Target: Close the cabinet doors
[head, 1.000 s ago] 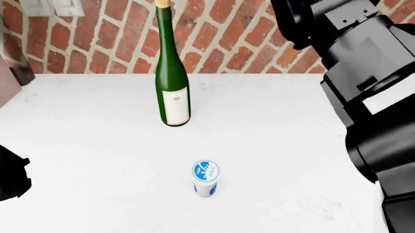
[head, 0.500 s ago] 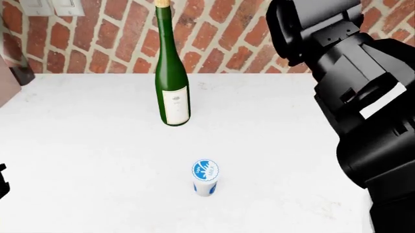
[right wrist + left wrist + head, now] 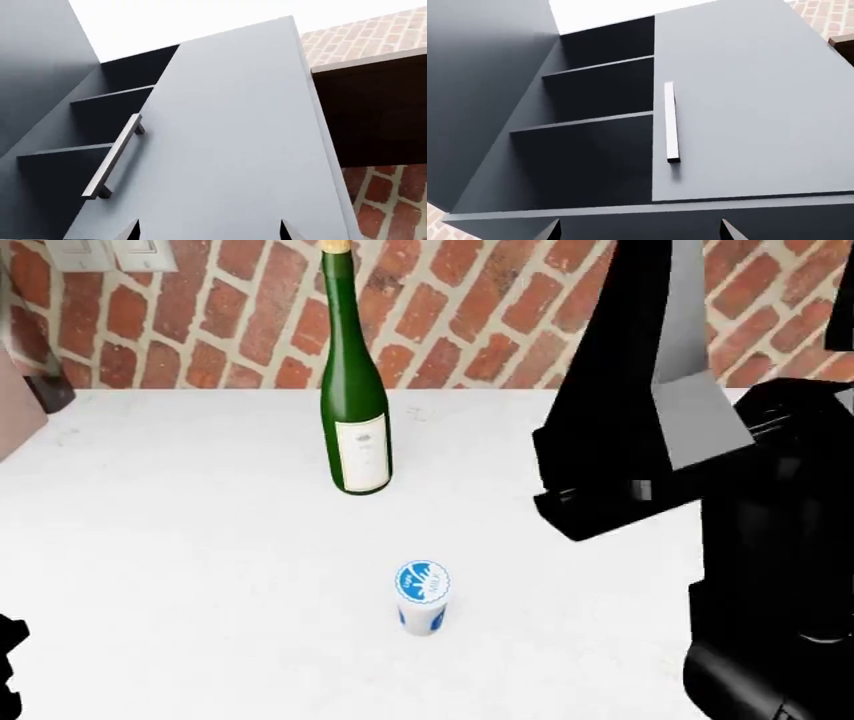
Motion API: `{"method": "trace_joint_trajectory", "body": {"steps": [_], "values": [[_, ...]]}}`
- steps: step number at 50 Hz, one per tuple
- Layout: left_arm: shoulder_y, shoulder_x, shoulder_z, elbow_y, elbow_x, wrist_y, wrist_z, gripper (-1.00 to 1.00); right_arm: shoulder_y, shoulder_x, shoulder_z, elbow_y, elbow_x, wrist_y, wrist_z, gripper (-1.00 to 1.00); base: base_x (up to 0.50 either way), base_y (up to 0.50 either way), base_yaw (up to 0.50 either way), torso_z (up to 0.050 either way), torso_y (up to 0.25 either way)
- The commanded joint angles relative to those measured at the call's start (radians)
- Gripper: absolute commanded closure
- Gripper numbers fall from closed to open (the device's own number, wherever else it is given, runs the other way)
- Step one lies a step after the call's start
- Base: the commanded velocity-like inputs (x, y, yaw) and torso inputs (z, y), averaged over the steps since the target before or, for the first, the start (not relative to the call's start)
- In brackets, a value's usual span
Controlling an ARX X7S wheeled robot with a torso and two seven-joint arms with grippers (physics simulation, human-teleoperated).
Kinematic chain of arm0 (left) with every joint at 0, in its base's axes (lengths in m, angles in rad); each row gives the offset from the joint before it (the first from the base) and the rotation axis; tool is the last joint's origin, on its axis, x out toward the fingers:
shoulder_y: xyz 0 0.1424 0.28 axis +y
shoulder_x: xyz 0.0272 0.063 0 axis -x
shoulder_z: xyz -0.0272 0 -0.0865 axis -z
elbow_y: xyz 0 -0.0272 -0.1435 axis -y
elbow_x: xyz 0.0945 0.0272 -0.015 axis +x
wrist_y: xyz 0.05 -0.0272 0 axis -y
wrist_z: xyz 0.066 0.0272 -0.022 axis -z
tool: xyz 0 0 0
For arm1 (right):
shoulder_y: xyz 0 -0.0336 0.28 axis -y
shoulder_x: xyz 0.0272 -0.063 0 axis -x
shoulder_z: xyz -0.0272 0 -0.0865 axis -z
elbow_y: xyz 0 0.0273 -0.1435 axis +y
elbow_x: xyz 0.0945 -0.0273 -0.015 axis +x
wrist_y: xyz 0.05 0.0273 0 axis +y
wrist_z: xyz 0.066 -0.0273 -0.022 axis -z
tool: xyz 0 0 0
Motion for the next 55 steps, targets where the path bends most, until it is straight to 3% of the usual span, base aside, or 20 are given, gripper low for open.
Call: {"method": "trace_joint_trajectory", "body": {"steps": [1, 13, 24, 29, 36, 47, 55], "values": [[0.110, -0.003, -0.033, 0.080, -0.008, 0.075, -0.006, -1.00, -0.162, 0.177, -0.063, -0.407, -0.311, 0.054, 0.246, -1.00, -0.50, 0.00, 0.00, 0.000, 0.000], [0.124, -0.014, -0.028, 0.073, -0.001, 0.095, -0.022, -1.00, -0.181, 0.197, -0.047, -0.355, -0.287, -0.009, 0.263, -1.00, -0.22, 0.01, 0.00, 0.000, 0.000], [0.142, -0.007, -0.036, 0.030, 0.002, 0.152, -0.030, -1.00, -0.220, 0.223, -0.055, -0.251, -0.241, -0.038, 0.266, -1.00, 0.43, 0.33, 0.00, 0.000, 0.000], [0.045, -0.001, 0.023, -0.126, -0.008, 0.111, -0.038, -1.00, -0.271, 0.179, -0.065, -0.112, -0.250, -0.067, 0.285, -1.00, 0.44, 0.34, 0.00, 0.000, 0.000], [0.027, 0.000, 0.046, -0.130, 0.013, 0.106, -0.033, -1.00, -0.302, 0.164, -0.065, -0.082, -0.230, -0.074, 0.288, -1.00, 0.42, 0.39, 0.00, 0.000, 0.000], [0.027, -0.001, 0.057, -0.133, 0.016, 0.114, -0.030, -1.00, -0.329, 0.172, -0.039, -0.093, -0.264, -0.061, 0.297, -1.00, -0.38, 0.44, 0.00, 0.000, 0.000], [0.027, -0.001, 0.059, -0.133, 0.019, 0.114, -0.031, -1.00, -0.336, 0.182, -0.022, -0.111, -0.267, 0.014, 0.295, -1.00, 0.13, 0.50, 0.00, 0.000, 0.000]]}}
